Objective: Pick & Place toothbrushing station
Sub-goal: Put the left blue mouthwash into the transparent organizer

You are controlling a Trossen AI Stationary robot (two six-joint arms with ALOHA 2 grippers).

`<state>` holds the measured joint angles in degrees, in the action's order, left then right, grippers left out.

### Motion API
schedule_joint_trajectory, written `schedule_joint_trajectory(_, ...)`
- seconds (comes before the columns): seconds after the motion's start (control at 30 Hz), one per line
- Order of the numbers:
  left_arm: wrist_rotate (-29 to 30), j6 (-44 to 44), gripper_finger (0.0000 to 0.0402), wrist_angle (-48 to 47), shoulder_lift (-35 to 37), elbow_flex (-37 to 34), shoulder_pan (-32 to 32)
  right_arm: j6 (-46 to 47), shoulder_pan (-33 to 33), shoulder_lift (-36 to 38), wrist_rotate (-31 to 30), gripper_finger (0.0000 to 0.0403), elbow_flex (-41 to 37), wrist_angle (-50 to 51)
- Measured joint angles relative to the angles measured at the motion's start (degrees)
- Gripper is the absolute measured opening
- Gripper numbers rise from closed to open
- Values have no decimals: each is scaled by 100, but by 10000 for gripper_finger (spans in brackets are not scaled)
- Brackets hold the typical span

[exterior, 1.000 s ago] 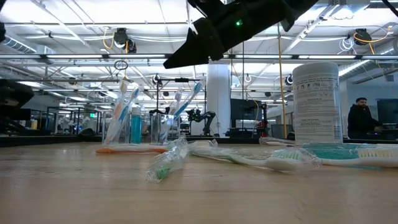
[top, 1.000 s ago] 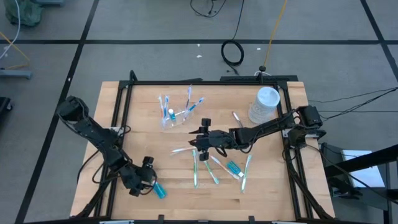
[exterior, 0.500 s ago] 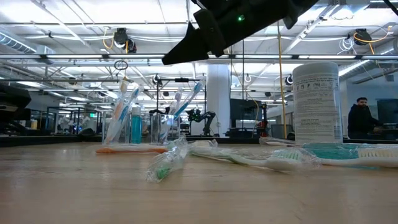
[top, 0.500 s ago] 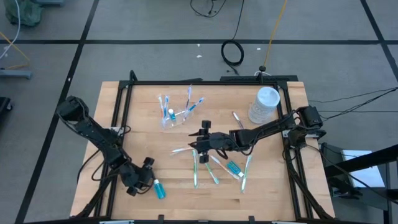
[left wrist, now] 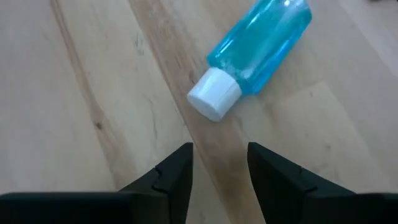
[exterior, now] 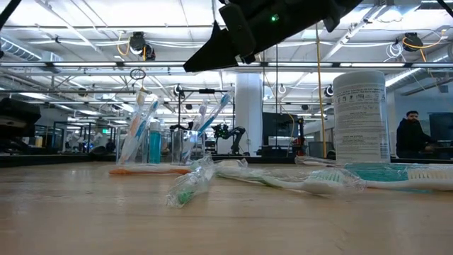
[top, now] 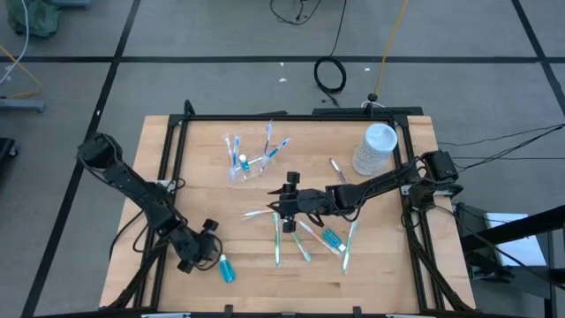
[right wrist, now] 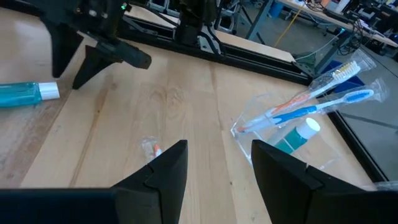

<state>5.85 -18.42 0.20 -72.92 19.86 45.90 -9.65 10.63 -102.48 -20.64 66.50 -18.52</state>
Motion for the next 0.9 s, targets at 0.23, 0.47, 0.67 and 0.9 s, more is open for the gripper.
schedule_joint_trajectory(0.23,259,848,157,-175,511,24,-371,1,0,0,0,169,0,-3)
schedule_joint_trajectory(0.47,-698,1651,157,266,452,26,-849,2,0,0,0,169,0,-3)
schedule_joint_trajectory(0.67,-1265,2088,157,526,204,26,-1203,2,0,0,0,169,0,-2)
schedule_joint_trajectory(0.9,-1900,2398,157,815,-190,26,-1380,2,0,0,0,169,0,0)
